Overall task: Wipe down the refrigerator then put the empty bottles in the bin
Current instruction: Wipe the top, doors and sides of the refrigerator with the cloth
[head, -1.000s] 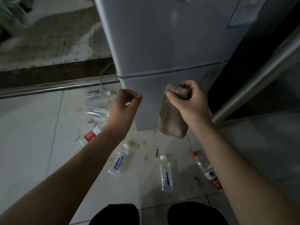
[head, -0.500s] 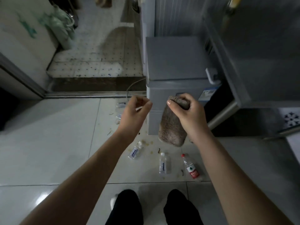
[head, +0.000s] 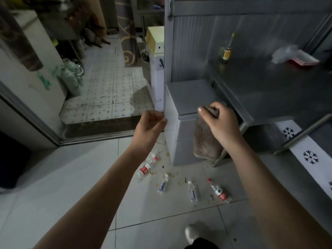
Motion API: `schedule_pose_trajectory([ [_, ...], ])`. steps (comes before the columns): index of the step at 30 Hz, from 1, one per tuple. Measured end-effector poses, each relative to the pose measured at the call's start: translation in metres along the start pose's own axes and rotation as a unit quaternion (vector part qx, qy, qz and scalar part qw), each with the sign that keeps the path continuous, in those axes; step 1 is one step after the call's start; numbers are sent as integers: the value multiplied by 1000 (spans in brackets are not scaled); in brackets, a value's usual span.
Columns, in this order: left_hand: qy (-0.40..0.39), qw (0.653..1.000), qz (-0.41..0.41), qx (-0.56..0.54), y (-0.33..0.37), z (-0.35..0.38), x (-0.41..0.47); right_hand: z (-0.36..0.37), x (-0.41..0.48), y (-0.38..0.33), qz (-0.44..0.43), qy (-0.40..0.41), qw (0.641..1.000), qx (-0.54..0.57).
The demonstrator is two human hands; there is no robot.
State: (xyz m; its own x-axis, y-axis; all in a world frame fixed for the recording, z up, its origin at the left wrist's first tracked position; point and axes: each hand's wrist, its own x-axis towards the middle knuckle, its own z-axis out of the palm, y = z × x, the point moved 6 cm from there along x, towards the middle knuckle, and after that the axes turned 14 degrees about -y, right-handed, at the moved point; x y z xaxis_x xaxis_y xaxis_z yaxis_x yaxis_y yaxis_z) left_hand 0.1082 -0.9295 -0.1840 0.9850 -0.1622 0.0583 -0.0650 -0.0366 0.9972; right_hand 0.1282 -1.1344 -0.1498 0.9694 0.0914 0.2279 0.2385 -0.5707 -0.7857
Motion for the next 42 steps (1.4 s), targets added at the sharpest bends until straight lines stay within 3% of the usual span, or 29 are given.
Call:
schedule_pose_trajectory([
  [10,-53,998,2,18,21,-57,21,21,21,-53,45,44,998,6],
  [20,-136,990,-5,44,11,-117,141,91,117,-41,121,61,987,83],
  [30,-220,975,3,34,0,-208,233,174,196,-65,196,52,975,91],
  [33,-255,966,19,41,-7,-245,264,201,214,-74,228,93,967,59],
  [42,-371,927,20,55,-34,-323,333,292,257,-98,298,209,926,103],
])
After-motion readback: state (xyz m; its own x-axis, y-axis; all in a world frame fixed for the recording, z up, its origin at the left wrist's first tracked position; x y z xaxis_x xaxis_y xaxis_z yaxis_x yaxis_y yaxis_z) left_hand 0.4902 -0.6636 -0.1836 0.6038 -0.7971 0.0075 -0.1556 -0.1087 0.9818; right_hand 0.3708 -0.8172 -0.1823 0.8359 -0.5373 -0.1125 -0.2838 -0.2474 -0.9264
